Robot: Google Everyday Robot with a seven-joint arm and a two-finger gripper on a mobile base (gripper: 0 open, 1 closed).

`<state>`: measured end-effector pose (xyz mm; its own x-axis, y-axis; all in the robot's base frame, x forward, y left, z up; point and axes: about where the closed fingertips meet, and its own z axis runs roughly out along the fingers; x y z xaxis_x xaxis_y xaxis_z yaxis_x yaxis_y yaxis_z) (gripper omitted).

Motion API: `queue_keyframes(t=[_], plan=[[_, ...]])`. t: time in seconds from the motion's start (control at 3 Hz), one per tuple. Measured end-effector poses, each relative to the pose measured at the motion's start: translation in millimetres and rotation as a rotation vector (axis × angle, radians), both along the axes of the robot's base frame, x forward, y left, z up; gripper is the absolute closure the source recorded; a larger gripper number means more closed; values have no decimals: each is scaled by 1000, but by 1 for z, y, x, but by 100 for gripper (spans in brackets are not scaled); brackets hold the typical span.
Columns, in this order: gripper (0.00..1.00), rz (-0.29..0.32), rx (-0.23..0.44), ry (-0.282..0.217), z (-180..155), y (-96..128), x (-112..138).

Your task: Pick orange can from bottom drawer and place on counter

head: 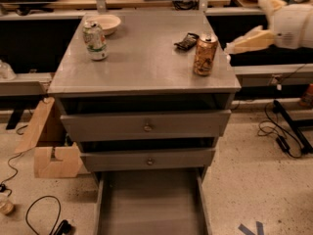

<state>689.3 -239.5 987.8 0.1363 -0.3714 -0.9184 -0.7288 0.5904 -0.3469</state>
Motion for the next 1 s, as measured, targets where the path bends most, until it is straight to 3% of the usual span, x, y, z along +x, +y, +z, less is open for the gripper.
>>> queue_keyframes(t=[0.33, 0.67, 1.0], plan=[[0, -90, -99, -39, 28, -33, -42], [0, -232, -287, -101, 50, -36, -95], [0, -332, -410, -165, 66, -28, -118]])
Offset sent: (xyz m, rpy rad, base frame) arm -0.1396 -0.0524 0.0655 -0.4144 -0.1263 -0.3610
